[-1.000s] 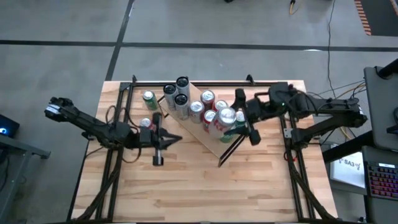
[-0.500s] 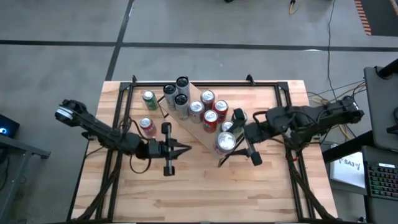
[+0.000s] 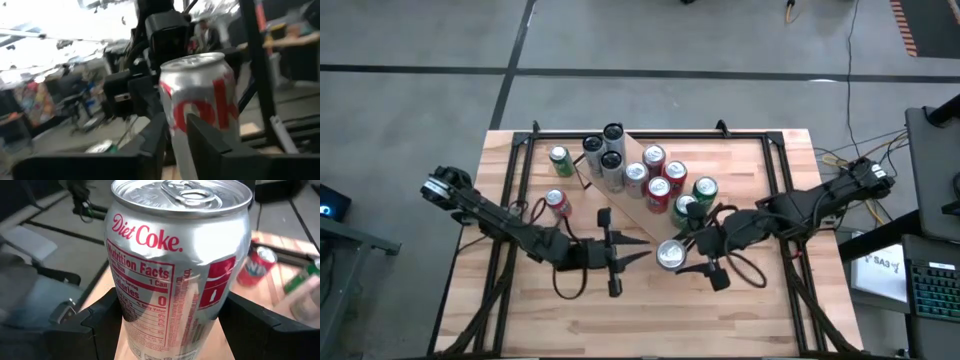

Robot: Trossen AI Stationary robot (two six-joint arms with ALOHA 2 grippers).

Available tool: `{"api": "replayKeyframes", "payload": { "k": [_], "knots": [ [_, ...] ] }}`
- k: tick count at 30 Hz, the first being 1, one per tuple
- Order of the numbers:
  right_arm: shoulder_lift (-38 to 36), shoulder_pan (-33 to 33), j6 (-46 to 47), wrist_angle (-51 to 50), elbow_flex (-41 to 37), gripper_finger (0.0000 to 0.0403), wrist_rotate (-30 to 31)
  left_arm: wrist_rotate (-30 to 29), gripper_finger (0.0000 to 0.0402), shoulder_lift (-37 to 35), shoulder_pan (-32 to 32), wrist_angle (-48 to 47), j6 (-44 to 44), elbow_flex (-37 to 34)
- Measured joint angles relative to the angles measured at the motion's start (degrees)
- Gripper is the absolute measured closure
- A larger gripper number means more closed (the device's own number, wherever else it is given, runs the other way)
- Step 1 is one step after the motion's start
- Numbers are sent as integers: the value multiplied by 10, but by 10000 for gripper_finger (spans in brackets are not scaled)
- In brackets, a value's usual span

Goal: Place canned beverage on shelf
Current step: Put the silver soda can on the shelf aligned with the other silver soda can

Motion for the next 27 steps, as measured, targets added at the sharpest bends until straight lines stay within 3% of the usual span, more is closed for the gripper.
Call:
{"api": "replayKeyframes", "payload": {
  "k": [9,15,19,27],
  "knots": [
    [17,33,15,-33,0,136,91,-47,192,10,-18,-22,-8,24],
    [33,34,11,-33,0,136,113,-1,112,34,-18,1,-16,23],
    [52,33,1,-55,14,136,130,1,91,51,-18,17,-6,23],
    [84,33,-20,-63,39,136,145,-10,88,67,-15,32,-17,22]
  ]
}}
